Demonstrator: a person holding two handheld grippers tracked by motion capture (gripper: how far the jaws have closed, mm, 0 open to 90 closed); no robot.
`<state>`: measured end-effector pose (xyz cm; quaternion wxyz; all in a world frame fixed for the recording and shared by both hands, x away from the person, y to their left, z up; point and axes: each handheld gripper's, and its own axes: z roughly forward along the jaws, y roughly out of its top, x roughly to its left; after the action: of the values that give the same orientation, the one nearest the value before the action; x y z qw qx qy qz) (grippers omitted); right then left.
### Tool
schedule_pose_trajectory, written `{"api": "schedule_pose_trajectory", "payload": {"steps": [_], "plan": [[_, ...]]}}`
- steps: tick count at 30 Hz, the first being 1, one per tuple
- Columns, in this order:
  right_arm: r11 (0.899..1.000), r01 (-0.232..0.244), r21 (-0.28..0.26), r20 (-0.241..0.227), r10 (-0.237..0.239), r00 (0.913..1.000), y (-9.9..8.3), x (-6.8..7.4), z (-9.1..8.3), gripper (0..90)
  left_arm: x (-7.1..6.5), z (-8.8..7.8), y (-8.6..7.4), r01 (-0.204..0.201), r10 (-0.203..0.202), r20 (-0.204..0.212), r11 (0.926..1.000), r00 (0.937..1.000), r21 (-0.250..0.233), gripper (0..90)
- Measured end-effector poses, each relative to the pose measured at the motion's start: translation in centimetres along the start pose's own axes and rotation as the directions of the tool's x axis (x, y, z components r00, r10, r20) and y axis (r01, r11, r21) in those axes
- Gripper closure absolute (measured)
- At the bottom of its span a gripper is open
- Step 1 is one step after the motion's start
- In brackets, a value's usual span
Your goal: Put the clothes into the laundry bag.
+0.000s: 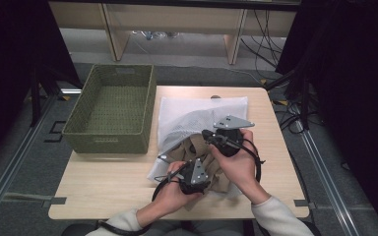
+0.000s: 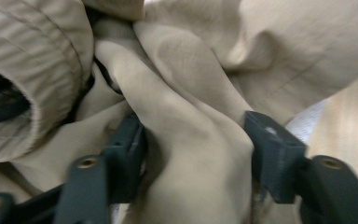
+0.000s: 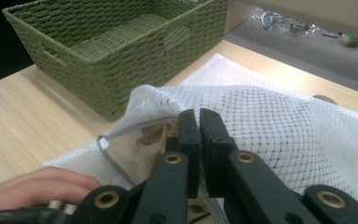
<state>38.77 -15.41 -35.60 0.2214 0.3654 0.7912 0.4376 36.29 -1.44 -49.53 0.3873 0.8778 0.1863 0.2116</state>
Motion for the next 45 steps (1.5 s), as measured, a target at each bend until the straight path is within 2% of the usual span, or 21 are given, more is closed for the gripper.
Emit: {"api": "schedule_pose_trajectory", "payload": {"steps": [2, 3, 4, 6, 7, 10, 15, 18, 20, 23, 24, 26, 27, 28, 29, 30, 31, 36, 39, 42, 45], "plan": [[1.000, 0.004, 0.005, 0.000, -0.004, 1.0000, 0.0, 0.0, -0.1, 88.9, -0.1, 0.6, 0.0, -0.009, 0.009, -0.014, 0.9999, 0.9999, 0.011, 47.5], [1.000, 0.003, 0.007, 0.001, -0.003, 1.0000, 0.0, -0.1, -0.1, 88.9, 0.1, 0.7, 0.0, -0.037, 0.038, -0.007, 0.9984, 0.9993, 0.043, 50.2], [1.000, -0.019, 0.013, 0.006, 0.019, 0.9998, 0.0, 0.0, -0.1, 88.9, 0.1, 0.9, 0.0, -0.031, 0.031, 0.000, 0.9985, 0.9995, 0.045, 54.7], [1.000, -0.024, 0.006, -0.008, 0.024, 0.9997, -0.1, 0.1, 0.0, 88.9, 0.2, 1.2, 0.0, -0.041, 0.041, 0.000, 0.9976, 0.9991, 0.055, 60.5], [1.000, -0.023, 0.006, -0.005, 0.023, 0.9997, -0.1, 0.1, 0.1, 88.9, 0.4, 1.2, 0.0, -0.064, 0.062, 0.024, 0.9951, 0.9978, 0.076, 64.1], [1.000, -0.016, 0.015, 0.003, 0.016, 0.9999, -0.1, 0.1, 0.0, 89.0, 0.6, 1.6, 0.0, -0.068, 0.065, 0.030, 0.9935, 0.9974, 0.091, 73.7], [1.000, -0.016, 0.017, -0.003, 0.016, 0.9999, 0.0, 0.3, -0.1, 89.1, 1.2, 1.9, 0.0, -0.020, 0.016, 0.039, 0.9956, 0.9991, 0.092, 87.3], [1.000, -0.002, -0.001, -0.019, 0.002, 0.9998, 0.3, 0.5, -0.2, 89.1, 1.6, 1.4, 0.4, 0.030, -0.031, 0.015, 0.9993, 0.9994, 0.020, 88.4], [1.000, -0.012, -0.005, -0.016, 0.012, 0.9998, 0.6, 0.7, -0.8, 89.1, 2.4, 0.6, 1.1, 0.040, -0.040, 0.003, 0.9990, 0.9992, -0.019, 88.5], [0.999, 0.000, -0.035, -0.034, -0.001, 0.9994, 1.2, 1.1, -1.4, 89.1, 3.7, -0.8, 2.4, 0.056, -0.063, -0.070, 0.9940, 0.9956, -0.094, 88.7], [0.999, -0.015, -0.043, -0.035, 0.013, 0.9993, 1.4, 1.3, -1.7, 89.1, 4.2, -1.4, 3.0, 0.080, -0.093, -0.084, 0.9872, 0.9922, -0.138, 88.7], [0.997, 0.012, -0.073, -0.031, -0.015, 0.9994, 1.9, 1.4, -2.2, 89.2, 5.2, -2.4, 3.8, 0.078, -0.098, -0.111, 0.9820, 0.9889, -0.172, 88.8], [0.997, -0.010, -0.081, -0.041, 0.006, 0.9991, 2.2, 1.7, -2.5, 89.2, 5.6, -2.9, 4.2, 0.092, -0.117, -0.121, 0.9751, 0.9857, -0.202, 88.8], [0.995, 0.020, -0.103, -0.043, -0.024, 0.9988, 2.5, 1.7, -2.7, 89.2, 5.9, -3.3, 4.5, 0.094, -0.128, -0.140, 0.9697, 0.9819, -0.226, 88.8], [0.994, 0.010, -0.106, -0.039, -0.015, 0.9991, 2.7, 1.8, -2.8, 89.2, 6.3, -3.8, 4.8, 0.095, -0.136, -0.160, 0.9653, 0.9777, -0.243, 88.8], [0.993, 0.003, -0.120, -0.039, -0.008, 0.9992, 2.9, 1.9, -3.0, 89.2, 6.7, -4.4, 5.1, 0.086, -0.130, -0.171, 0.9656, 0.9766, -0.245, 88.8], [0.991, 0.004, -0.130, -0.038, -0.009, 0.9992, 3.1, 2.0, -3.2, 89.2, 6.9, -4.8, 5.4, 0.104, -0.155, -0.170, 0.9554, 0.9732, -0.277, 88.8], [0.984, 0.022, -0.179, -0.036, -0.029, 0.9989, 3.9, 2.1, -4.0, 89.3, 7.8, -7.1, 6.4, 0.072, -0.146, -0.217, 0.9462, 0.9651, -0.315, 88.8], [0.982, 0.009, -0.189, -0.036, -0.016, 0.9992, 4.1, 2.1, -4.3, 89.3, 7.8, -7.3, 6.9, 0.057, -0.141, -0.236, 0.9421, 0.9616, -0.330, 88.7], [0.982, 0.008, -0.187, -0.026, -0.013, 0.9996, 3.9, 1.7, -4.2, 89.3, 7.6, -5.7, 6.9, 0.048, -0.129, -0.241, 0.9477, 0.9621, -0.315, 88.6], [0.988, -0.007, -0.156, -0.008, 0.006, 1.0000, 3.2, 0.9, -3.5, 89.3, 7.7, -3.2, 6.1, 0.046, -0.114, -0.238, 0.9612, 0.9646, -0.272, 88.3]]}}
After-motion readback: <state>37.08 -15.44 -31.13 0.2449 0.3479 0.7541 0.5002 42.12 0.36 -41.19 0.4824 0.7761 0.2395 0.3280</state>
